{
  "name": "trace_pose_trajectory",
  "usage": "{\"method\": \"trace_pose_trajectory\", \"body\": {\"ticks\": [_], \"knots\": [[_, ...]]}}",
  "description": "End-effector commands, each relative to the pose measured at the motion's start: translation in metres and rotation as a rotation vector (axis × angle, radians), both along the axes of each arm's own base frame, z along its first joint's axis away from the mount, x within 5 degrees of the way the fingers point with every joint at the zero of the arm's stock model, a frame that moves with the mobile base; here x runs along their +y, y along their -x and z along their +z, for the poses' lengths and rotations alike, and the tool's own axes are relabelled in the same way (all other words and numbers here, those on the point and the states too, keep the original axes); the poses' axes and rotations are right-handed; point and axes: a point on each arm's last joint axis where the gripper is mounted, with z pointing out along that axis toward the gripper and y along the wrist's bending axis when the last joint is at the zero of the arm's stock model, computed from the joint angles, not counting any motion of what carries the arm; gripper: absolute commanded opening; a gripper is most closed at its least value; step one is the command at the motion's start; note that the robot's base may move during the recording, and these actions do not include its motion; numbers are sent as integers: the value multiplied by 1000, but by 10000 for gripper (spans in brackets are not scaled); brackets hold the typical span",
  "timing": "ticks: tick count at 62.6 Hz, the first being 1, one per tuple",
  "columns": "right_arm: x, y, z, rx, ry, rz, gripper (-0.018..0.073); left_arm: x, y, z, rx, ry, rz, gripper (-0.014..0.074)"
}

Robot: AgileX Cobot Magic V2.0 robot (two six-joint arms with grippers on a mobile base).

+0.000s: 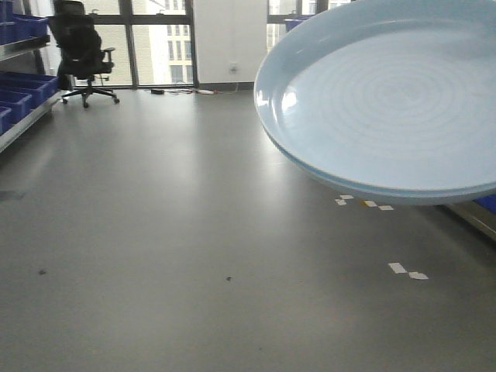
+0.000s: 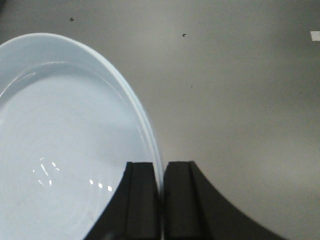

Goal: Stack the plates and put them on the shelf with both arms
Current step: 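Drive the base across the floor toward the blue crate shelves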

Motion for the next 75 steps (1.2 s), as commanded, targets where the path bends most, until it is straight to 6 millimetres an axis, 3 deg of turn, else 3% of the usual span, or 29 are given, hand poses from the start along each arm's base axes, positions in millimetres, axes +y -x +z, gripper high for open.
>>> {"method": "trace_pose_trajectory", "body": {"ticks": [1, 75], "knots": [[0, -2, 18, -124, -43, -6, 48, 0, -2, 18, -111, 15, 8, 87], [0, -2, 18, -124, -43, -6, 48, 0, -2, 18, -111, 15, 8, 87]]}}
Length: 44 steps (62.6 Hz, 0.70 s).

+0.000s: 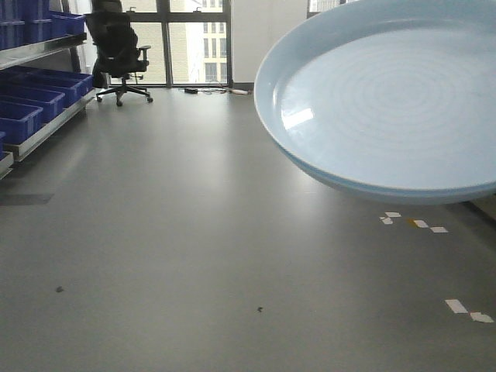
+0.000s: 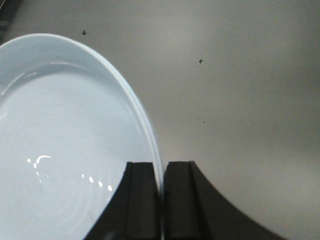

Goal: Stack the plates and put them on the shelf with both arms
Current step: 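Drive the base across the floor toward the blue crate shelves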

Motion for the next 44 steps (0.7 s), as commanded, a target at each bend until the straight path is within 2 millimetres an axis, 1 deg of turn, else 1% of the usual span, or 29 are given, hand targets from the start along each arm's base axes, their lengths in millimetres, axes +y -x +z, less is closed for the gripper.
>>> {"method": "trace_pose_trajectory", "body": {"ticks": [1, 44], "knots": [[0, -2, 18, -124, -41, -7, 48, 0, -2, 18, -111, 15, 8, 87], [0, -2, 18, -124, -41, -7, 48, 0, -2, 18, -111, 15, 8, 88]]}}
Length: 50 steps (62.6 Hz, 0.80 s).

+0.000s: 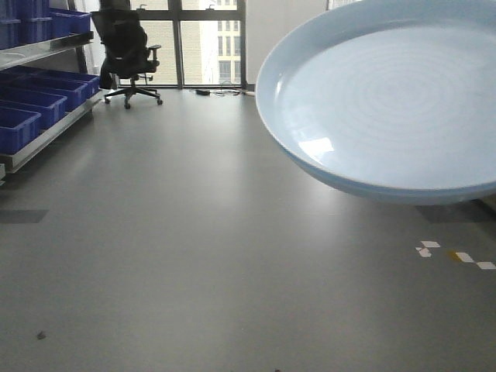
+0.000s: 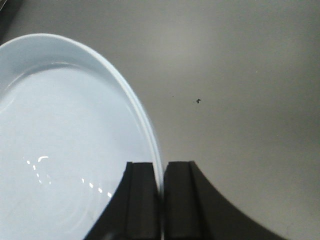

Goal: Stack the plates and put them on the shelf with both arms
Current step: 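Drive the base across the floor toward the blue crate shelves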

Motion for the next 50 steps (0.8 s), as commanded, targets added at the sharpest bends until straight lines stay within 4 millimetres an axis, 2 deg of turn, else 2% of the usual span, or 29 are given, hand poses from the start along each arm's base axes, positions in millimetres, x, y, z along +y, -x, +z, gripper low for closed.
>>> {"method": "trace_pose_trajectory", "body": {"ticks": [1, 50], "knots": [[0, -2, 18, -124, -41, -7, 48, 0, -2, 18, -111, 15, 8, 87], [0, -2, 18, -124, -41, -7, 48, 0, -2, 18, -111, 15, 8, 87]]}}
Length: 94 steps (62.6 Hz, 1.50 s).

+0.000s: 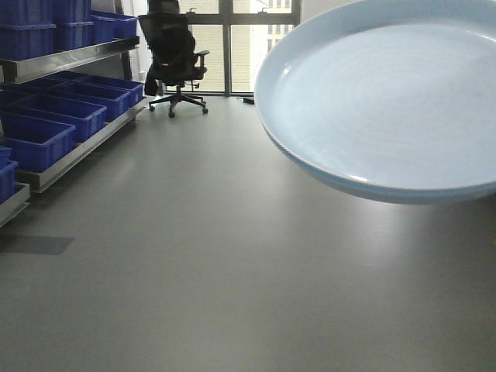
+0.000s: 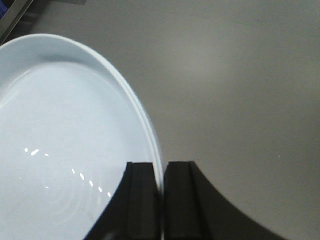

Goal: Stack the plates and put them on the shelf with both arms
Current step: 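Drive the base across the floor toward the blue crate shelves, then drive up to the shelf rack, holding plates above the shelf rail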

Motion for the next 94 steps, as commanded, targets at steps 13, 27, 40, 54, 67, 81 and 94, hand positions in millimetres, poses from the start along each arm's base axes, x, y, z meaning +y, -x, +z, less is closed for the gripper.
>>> {"method": "trace_pose_trajectory", "body": {"ticks": [13, 27, 40, 54, 67, 81, 94], "knots": [[0, -2, 18, -124, -41, -7, 48, 0, -2, 18, -111, 15, 8, 87], [0, -2, 18, -124, -41, -7, 48, 0, -2, 18, -111, 15, 8, 87], [0, -2, 18, -124, -41, -7, 48, 0, -2, 18, -111, 15, 8, 87], [0, -2, 18, -124, -41, -7, 48, 0, -2, 18, -111, 15, 8, 87], [0, -2, 18, -124, -41, -7, 48, 0, -2, 18, -111, 15, 8, 87], [0, -2, 18, -124, -41, -7, 48, 0, -2, 18, -111, 15, 8, 87], [0, -2, 18, -124, -41, -7, 48, 0, -2, 18, -111, 15, 8, 87]]}}
